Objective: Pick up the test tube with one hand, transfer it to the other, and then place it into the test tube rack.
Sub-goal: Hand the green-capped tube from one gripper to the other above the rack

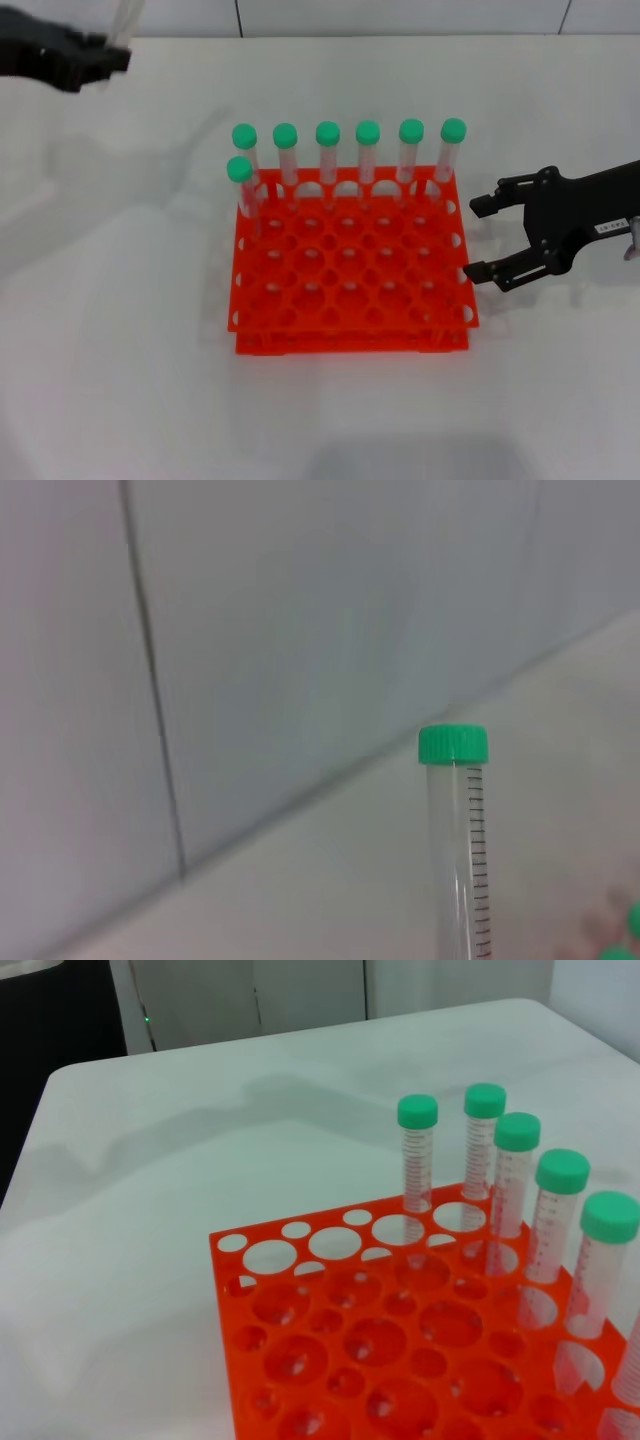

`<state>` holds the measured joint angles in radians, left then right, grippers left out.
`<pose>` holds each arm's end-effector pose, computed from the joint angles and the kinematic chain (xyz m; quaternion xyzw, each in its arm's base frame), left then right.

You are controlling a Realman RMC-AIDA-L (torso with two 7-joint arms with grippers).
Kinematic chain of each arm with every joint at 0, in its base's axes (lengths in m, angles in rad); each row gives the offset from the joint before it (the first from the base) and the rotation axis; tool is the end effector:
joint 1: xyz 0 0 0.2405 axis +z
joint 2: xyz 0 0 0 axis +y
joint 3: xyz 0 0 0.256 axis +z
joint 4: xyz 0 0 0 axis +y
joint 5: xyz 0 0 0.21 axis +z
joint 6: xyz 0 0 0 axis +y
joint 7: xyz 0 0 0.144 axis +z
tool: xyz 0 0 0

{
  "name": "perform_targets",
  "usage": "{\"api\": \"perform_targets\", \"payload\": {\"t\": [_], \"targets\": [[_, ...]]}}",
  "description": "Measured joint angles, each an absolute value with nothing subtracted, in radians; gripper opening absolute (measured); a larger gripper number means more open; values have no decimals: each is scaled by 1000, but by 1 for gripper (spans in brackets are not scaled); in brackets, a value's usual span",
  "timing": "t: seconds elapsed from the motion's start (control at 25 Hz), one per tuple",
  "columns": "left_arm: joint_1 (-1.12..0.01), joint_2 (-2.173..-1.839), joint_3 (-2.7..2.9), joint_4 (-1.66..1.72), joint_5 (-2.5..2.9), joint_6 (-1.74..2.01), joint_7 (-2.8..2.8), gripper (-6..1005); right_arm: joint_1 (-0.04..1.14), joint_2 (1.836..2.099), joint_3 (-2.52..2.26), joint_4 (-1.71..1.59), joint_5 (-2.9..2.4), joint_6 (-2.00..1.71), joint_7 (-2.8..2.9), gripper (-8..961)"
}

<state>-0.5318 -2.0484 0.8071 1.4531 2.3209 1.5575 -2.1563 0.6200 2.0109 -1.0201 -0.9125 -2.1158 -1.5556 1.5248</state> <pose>-0.2042 0.3714 0.1212 -0.9117 -0.2828 -0.0580 0.2925 0.2154 0.3609 0.0139 -0.9927 0.0757 0.0600 0.0725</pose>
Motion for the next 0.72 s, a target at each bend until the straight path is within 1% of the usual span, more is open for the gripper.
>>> {"api": "perform_targets", "payload": {"t": [0.04,0.16,0.2,0.24,0.4,0.48,0.56,0.72], "targets": [[-508,-2059,807,1425,2222,1496,-2066,199,620,2011,-1020,-912,-2116,-1556,1525,861],[-507,-2054,807,1349,2119,1463,-1977,199,617,2012,-1022,-912,-2115,-1556,1525,860],[-516,-2040,807,1279,2052,1459,-1919,199,617,2012,-1022,-910,-2115,-1555,1525,860],[-520,-2036,807,1256,2029,1459,-1901,200,617,2012,-1022,-909,-2115,-1554,1525,860],[-580,-1988,805,1019,1906,1467,-1778,200,618,2014,-1024,-907,-2109,-1550,1521,860],[-612,-1973,806,923,1876,1470,-1738,201,618,2014,-1024,-907,-2106,-1550,1519,860],[-651,-1962,808,823,1873,1470,-1695,201,619,2015,-1024,-907,-2105,-1549,1518,860],[-683,-1960,815,747,1879,1475,-1659,202,621,2016,-1025,-906,-2103,-1546,1517,860]]}}
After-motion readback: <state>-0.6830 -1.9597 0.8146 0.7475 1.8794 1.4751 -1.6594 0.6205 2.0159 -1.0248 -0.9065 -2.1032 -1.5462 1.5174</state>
